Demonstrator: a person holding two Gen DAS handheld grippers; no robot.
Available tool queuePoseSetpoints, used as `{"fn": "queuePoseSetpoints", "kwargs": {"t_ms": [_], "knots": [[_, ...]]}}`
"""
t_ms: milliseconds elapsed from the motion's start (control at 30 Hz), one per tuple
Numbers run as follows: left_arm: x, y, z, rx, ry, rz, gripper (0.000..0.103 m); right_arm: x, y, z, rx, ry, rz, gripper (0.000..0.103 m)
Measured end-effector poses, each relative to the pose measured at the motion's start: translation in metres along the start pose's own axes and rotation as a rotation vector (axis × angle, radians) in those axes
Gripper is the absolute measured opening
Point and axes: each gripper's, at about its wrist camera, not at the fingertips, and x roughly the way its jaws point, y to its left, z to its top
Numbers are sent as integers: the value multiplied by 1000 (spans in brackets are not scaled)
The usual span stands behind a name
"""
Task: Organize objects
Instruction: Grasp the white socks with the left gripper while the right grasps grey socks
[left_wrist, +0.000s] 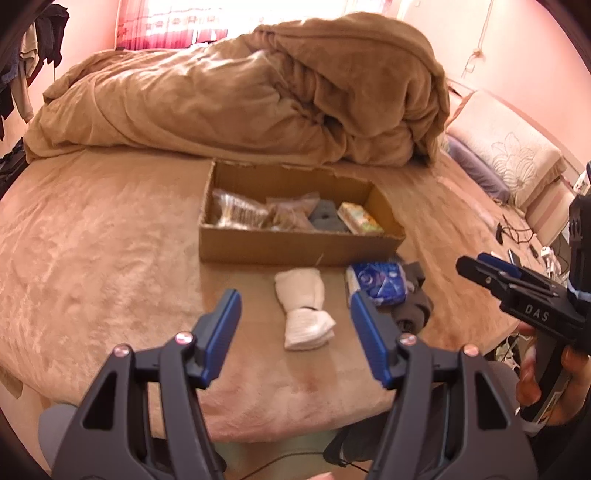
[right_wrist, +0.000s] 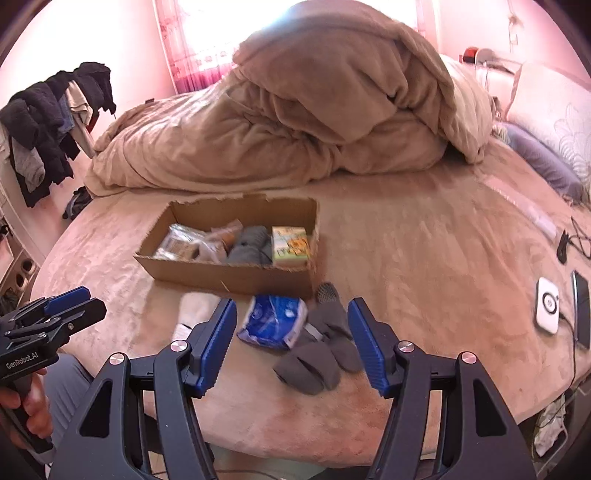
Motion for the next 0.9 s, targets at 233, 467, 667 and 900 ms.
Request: {"fn": "queuePoseSetpoints", "kwargs": {"t_ms": [233,467,667,900], "knots": [[36,-12,-6,18,56,8,63,28,-25,-16,35,60,3,66],[72,-15,-10,22,108,13,63,57,-42,-27,77,114,17,66],[101,-12,-13,3,142,23,63,79,-47,-34,89,156,37,66],[126,-10,-20,19,178,42,63,100,-40,-36,74,189,53,66]]}}
